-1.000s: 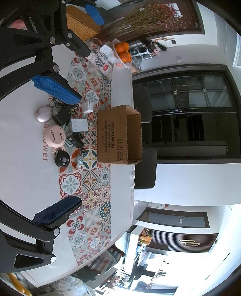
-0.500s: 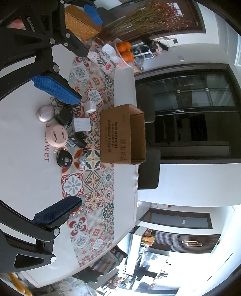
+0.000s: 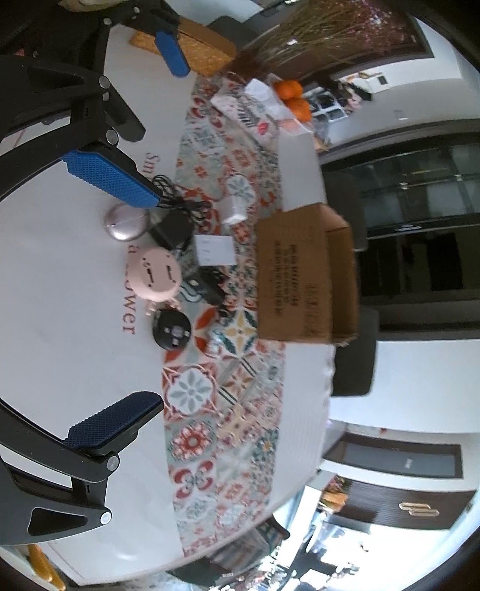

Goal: Organize rigid objects
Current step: 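Grasp the silver egg gadget with the left tool while the right tool grasps the pink round gadget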

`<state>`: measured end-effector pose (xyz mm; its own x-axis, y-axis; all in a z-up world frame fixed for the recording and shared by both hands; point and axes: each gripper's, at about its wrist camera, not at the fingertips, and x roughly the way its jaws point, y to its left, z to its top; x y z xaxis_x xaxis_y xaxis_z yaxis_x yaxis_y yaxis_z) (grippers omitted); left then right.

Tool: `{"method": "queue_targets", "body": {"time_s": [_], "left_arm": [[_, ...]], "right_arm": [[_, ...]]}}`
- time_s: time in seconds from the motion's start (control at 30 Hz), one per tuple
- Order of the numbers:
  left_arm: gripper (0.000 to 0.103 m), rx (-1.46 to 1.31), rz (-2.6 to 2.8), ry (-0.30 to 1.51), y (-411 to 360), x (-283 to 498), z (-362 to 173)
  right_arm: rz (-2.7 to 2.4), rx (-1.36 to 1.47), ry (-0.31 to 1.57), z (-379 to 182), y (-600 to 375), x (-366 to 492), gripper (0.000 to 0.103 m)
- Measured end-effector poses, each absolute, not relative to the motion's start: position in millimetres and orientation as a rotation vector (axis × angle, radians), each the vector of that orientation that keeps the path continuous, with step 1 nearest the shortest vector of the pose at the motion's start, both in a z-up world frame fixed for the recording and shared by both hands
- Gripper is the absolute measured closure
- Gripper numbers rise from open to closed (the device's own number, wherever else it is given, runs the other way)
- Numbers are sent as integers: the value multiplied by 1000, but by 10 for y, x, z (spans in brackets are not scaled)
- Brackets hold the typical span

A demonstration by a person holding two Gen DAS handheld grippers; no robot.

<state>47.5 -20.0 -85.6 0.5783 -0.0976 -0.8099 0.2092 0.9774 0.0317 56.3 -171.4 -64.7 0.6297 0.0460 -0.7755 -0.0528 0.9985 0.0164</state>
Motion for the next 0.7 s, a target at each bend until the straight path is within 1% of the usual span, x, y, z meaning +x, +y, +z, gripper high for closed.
{"method": "queue_targets", "body": {"time_s": [0.1, 0.2, 0.53, 0.7], "left_arm": [[5, 113, -190, 987, -208, 560, -965], [6, 116, -187, 999, -227, 594, -1049], [6, 99, -231, 985, -360, 631, -1334], [9, 93, -229, 980, -436, 658, -1504]], "right_arm": [[85, -5, 950, -798, -1691, 679, 3], [107, -2, 977, -896, -1698, 764, 3], [231, -15, 1001, -1156, -1700, 1011, 3], [279, -37, 1011, -1309, -1705, 1074, 4]]}}
